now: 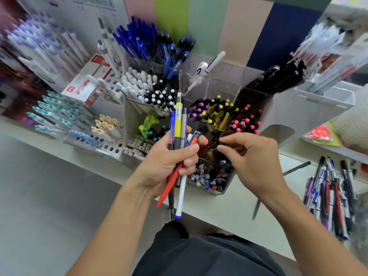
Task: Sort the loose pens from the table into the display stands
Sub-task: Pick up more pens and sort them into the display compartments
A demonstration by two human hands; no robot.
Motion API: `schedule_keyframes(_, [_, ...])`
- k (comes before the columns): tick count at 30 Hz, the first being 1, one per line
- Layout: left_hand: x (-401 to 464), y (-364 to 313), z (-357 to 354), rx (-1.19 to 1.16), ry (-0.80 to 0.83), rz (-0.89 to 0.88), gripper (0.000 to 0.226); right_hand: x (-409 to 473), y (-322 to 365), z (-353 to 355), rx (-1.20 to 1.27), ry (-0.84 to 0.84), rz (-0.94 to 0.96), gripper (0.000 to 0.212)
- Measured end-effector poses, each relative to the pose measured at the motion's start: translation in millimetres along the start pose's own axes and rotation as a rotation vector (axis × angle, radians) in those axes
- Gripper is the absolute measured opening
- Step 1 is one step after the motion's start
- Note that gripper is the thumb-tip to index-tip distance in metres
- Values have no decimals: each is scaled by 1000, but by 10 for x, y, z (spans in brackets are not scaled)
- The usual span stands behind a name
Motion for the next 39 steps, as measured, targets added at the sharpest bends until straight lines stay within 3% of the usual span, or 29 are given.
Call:
schedule_keyframes(3, [-15, -30, -11, 5, 55, -19, 34, -36, -83, 10, -90, 35, -31, 13])
schedule_keyframes(5, [-28, -49, -23, 33, 81, -25, 36, -57, -86, -79, -287, 150, 30, 8])
schedule_keyframes(8, [-47, -73, -41, 90, 104, -17, 38, -39, -20, -206, -486, 357, 22, 27])
schedule_keyframes(10, [-51, -84, -49, 107, 72, -26, 39, 77, 71, -89, -273, 320, -71, 32])
schedule_keyframes(12, [-46, -93, -63, 125, 28, -40, 43, 180, 212, 99, 214, 224, -255, 32])
schedule_keyframes(14, [-44, -100, -94, 177, 11, -30, 49, 244, 379, 197, 487, 289, -352, 27])
schedule_keyframes(18, [-49, -115, -153, 249, 61, -11, 55, 303, 486, 101, 487, 438, -346, 9])
schedule_keyframes(22, [-63, -101, -148, 239, 26, -21, 51, 309, 466, 50, 544, 481, -473, 9])
schedule_keyframes(26, [-62, -98, -80, 276, -83, -60, 32, 308, 544, 220, 541, 383, -333, 8])
schedule_keyframes(30, [-49, -117, -7, 219, -183, -121, 22, 289, 650, 577, 660, 153, -135, 2])
schedule_keyframes(34, [-64, -229, 198, 276, -289, -208, 23, 262, 531, 765, 465, -114, 57, 8])
schedule_keyframes(39, [-89, -233, 240, 292, -312, -221, 31, 119, 302, 228, 86, -29, 124, 6])
Point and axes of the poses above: each hand's wrist, its own x-axis towards the middle knuckle, its own z-axis out of the back of the hand, y = z × x, the point moved 2 cm from there along x, towards the middle knuckle, and after that the axes turned 3 degrees about -y, right-handed, at the moved point
